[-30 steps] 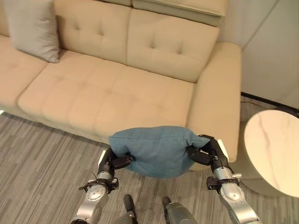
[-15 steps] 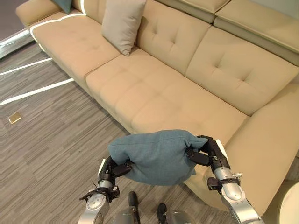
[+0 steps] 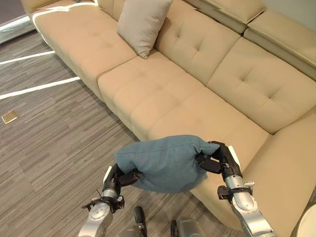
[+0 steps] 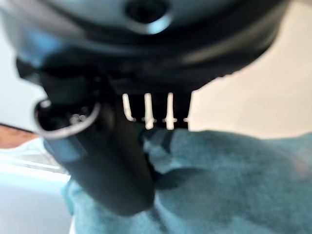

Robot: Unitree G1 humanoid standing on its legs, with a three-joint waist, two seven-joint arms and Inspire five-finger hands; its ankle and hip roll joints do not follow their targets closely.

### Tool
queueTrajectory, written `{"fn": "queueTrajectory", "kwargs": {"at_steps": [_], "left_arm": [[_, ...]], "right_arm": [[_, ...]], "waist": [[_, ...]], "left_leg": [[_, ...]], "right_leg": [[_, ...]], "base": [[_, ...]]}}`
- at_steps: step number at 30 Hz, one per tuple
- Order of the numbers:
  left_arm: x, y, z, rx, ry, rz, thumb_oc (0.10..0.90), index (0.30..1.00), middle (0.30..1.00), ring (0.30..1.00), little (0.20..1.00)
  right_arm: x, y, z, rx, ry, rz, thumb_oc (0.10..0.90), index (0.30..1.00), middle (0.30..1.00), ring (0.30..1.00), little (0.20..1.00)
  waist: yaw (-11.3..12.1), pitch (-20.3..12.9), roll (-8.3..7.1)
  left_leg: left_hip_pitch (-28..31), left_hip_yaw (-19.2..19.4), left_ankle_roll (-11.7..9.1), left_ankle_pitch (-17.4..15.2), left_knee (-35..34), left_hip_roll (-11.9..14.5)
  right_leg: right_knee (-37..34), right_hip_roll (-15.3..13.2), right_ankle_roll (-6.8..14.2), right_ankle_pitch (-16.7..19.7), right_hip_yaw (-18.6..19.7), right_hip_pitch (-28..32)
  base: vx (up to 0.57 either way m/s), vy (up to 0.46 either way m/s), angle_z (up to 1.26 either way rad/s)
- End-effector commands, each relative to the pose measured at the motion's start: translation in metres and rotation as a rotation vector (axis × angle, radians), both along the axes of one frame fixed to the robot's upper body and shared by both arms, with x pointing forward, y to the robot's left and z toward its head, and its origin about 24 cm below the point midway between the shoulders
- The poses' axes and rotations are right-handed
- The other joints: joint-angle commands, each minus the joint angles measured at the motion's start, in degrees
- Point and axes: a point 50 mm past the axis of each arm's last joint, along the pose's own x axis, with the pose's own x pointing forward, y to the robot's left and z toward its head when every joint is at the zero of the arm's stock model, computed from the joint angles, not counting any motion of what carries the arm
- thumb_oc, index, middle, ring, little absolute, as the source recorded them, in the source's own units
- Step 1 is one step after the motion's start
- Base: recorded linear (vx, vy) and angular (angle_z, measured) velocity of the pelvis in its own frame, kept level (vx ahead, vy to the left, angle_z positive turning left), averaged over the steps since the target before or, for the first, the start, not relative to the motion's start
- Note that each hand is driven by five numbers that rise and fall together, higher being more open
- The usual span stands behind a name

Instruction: Pick up all the scattered cushions and arrange them neatly on the sofa.

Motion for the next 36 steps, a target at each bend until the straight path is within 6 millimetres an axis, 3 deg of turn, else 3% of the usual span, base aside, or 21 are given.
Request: {"fn": "queueTrajectory", "kwargs": {"at_steps": [1,3,4,7,8,10,12,14,15,17,20,23,28,32,36], "left_arm": [[0.029,-0.036,0.067,-0.063,-0.39,-0.177,0.4,0.3,0.3,0.3,0.3],[0.029,-0.035,0.067,-0.068,-0.392,-0.176,0.4,0.3,0.3,0.3,0.3],[0.029,-0.034,0.068,-0.073,-0.394,-0.17,0.4,0.3,0.3,0.3,0.3],[0.032,-0.033,0.071,-0.086,-0.409,-0.153,0.4,0.3,0.3,0.3,0.3],[0.032,-0.036,0.072,-0.088,-0.417,-0.165,0.4,0.3,0.3,0.3,0.3],[0.028,-0.043,0.067,-0.112,-0.401,-0.184,0.4,0.3,0.3,0.3,0.3],[0.028,-0.044,0.067,-0.113,-0.402,-0.192,0.4,0.3,0.3,0.3,0.3],[0.024,-0.048,0.063,-0.131,-0.385,-0.214,0.4,0.3,0.3,0.3,0.3],[0.024,-0.05,0.063,-0.137,-0.384,-0.219,0.4,0.3,0.3,0.3,0.3],[0.024,-0.051,0.062,-0.137,-0.378,-0.227,0.4,0.3,0.3,0.3,0.3],[0.023,-0.052,0.059,-0.143,-0.359,-0.227,0.4,0.3,0.3,0.3,0.3],[0.019,-0.051,0.056,-0.128,-0.347,-0.228,0.4,0.3,0.3,0.3,0.3],[0.02,-0.05,0.06,-0.126,-0.361,-0.213,0.4,0.3,0.3,0.3,0.3],[0.018,-0.05,0.059,-0.112,-0.358,-0.232,0.4,0.3,0.3,0.3,0.3],[0.019,-0.046,0.059,-0.097,-0.357,-0.229,0.4,0.3,0.3,0.3,0.3]], "right_arm": [[0.016,0.025,0.061,0.064,-0.344,0.133,0.4,0.3,0.3,0.3,0.3],[0.016,0.023,0.06,0.071,-0.335,0.133,0.4,0.3,0.3,0.3,0.3],[0.016,0.021,0.059,0.086,-0.329,0.13,0.4,0.3,0.3,0.3,0.3],[0.016,0.02,0.056,0.112,-0.318,0.119,0.4,0.3,0.3,0.3,0.3],[0.014,0.017,0.056,0.106,-0.32,0.105,0.4,0.3,0.3,0.3,0.3],[0.007,0.005,0.05,0.082,-0.297,0.069,0.4,0.3,0.3,0.3,0.3],[0.006,0.002,0.05,0.076,-0.295,0.061,0.4,0.3,0.3,0.3,0.3],[0.0,-0.006,0.046,0.078,-0.279,0.037,0.4,0.3,0.3,0.3,0.3],[-0.002,-0.009,0.047,0.067,-0.278,0.032,0.4,0.3,0.3,0.3,0.3],[-0.003,-0.013,0.048,0.049,-0.276,0.029,0.4,0.3,0.3,0.3,0.3],[-0.006,-0.016,0.045,0.059,-0.258,0.013,0.4,0.3,0.3,0.3,0.3],[-0.007,-0.017,0.043,0.06,-0.251,0.002,0.4,0.3,0.3,0.3,0.3],[-0.004,-0.016,0.039,0.054,-0.24,-0.018,0.4,0.3,0.3,0.3,0.3],[-0.005,-0.016,0.038,0.048,-0.229,-0.016,0.4,0.3,0.3,0.3,0.3],[-0.001,-0.008,0.038,0.068,-0.232,0.012,0.4,0.3,0.3,0.3,0.3]], "waist": [[-0.25,-4.07,-0.03],[-0.63,-4.33,-0.12],[-1.22,-4.62,-0.53],[-1.73,-4.75,-1.0],[-1.96,-4.85,-1.05],[-3.27,-5.85,-0.71],[-3.5,-6.46,-0.5],[-4.52,-7.06,-0.05],[-4.72,-6.73,0.02],[-4.91,-6.23,-1.0],[-4.0,-5.7,-1.57],[-2.69,-5.67,-2.31],[-0.45,-4.64,-1.45],[-1.0,-5.72,-0.61],[-1.4,-6.52,-0.36]], "left_leg": [[2.76,-1.18,-3.61,-4.77,-0.37,1.64],[3.82,-1.45,-3.68,-5.18,-1.18,1.05],[5.7,-1.74,-3.85,-6.23,-2.14,-0.07],[8.37,-2.02,-4.33,-7.87,-2.65,-1.32],[8.73,-2.15,-4.19,-8.39,-2.02,-1.64],[11.37,-3.0,-4.27,-10.79,-0.9,-2.75],[11.45,-2.44,-4.84,-11.45,-0.22,-2.92],[10.74,-1.84,-7.29,-11.45,4.73,-1.96],[9.56,-1.5,-8.79,-10.51,10.35,-0.68],[5.72,-0.72,-11.22,-7.54,19.49,0.99],[1.14,-1.4,-10.45,-7.99,23.44,2.87],[-1.97,-5.83,-8.76,-9.91,17.66,2.36],[-6.06,-21.33,-10.13,-1.44,3.84,1.34],[-3.56,-19.29,-9.73,-1.83,1.67,2.18],[-0.88,-13.18,-7.74,-2.52,-0.27,1.91]], "right_leg": [[-11.73,3.7,2.79,10.31,1.36,2.05],[-15.21,4.75,2.47,9.91,1.02,1.48],[-22.57,5.53,2.5,11.21,-0.97,0.27],[-28.56,5.36,3.29,14.08,-6.77,-1.29],[-28.74,5.04,3.47,14.28,-6.82,-0.71],[-29.47,6.73,2.22,14.39,-3.02,1.79],[-30.63,6.1,1.99,14.62,-4.34,2.83],[-31.7,6.58,1.04,13.86,-4.36,5.42],[-32.03,6.61,0.52,13.45,-4.39,6.83],[-32.56,6.25,-0.92,12.96,-3.55,8.46],[-32.42,6.44,-1.96,11.38,-1.99,9.88],[-32.89,6.45,-1.4,10.63,1.42,11.01],[-34.26,9.63,-1.22,9.99,10.28,13.16],[-34.71,9.01,-0.14,10.01,13.41,13.62],[-32.69,7.0,2.45,10.19,17.31,12.67]], "base": [[0.16,0.057,-0.46],[0.27,0.044,-0.26],[0.37,0.001,-0.12],[0.27,-0.033,-0.12],[0.23,-0.037,0.12],[0.31,-0.023,0.4],[0.2,-0.024,0.28],[0.22,-0.068,0.17],[0.15,-0.098,0.19],[0.1,-0.086,0.16],[0.1,-0.018,-0.21],[0.15,0.058,-0.53],[0.17,0.09,-1.03],[0.17,0.198,-0.86],[0.14,0.252,-0.9]]}}
